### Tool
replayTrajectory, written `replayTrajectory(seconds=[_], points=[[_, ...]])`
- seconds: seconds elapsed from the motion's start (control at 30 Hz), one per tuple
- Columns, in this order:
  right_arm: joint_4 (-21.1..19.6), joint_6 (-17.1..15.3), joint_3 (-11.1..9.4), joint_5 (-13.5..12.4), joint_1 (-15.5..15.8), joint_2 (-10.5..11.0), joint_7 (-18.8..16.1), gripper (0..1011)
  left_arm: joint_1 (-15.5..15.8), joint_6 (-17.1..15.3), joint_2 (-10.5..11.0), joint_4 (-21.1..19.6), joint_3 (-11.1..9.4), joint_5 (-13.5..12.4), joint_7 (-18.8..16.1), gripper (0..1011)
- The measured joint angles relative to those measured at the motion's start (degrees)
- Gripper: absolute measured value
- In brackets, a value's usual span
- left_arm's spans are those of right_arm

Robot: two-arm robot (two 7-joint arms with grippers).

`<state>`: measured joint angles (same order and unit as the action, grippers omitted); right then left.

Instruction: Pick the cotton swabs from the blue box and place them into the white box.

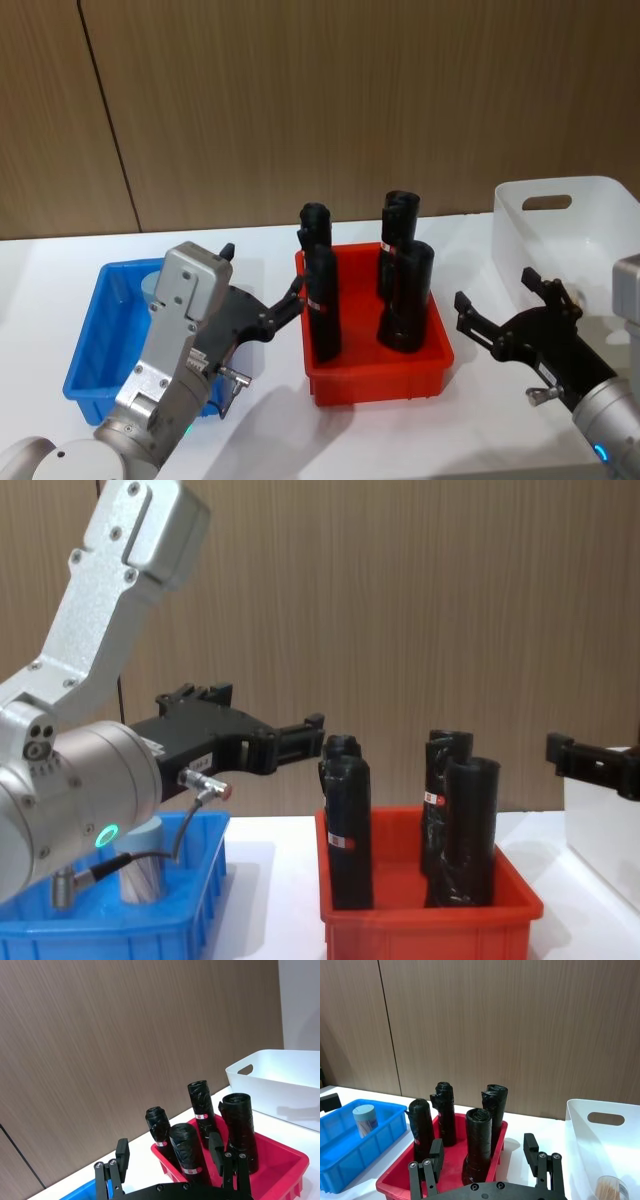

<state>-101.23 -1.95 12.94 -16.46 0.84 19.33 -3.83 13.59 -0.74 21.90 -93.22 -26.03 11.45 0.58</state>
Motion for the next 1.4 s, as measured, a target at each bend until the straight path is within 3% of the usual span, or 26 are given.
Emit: replayTrajectory(seconds=[0.93, 1.2, 1.37, 1.4], points=[[1.24, -0.08, -0.61, -0.61, -0.8, 0.37, -1.22, 1001, 0.0, -0.05, -0.01, 0.05, 0.01, 0.04, 0.05, 1004], [7.28, -0.58, -2.28, -2.37, -4.77, 1.13, -5.89, 1002, 0.0, -0.05, -0.01, 0.05, 0.01, 0.04, 0.05, 1004], [15.51, -0.76, -3.25, -3.49, -10.2, 1.08, -10.95, 1002, 0.0, -0.05, 0.0, 0.06, 0.01, 0.04, 0.05, 1004], [15.51, -0.76, -3.25, -3.49, -10.2, 1.08, -10.95, 1001, 0.0, -0.05, 0.0, 0.05, 0.0, 0.04, 0.05, 1004]])
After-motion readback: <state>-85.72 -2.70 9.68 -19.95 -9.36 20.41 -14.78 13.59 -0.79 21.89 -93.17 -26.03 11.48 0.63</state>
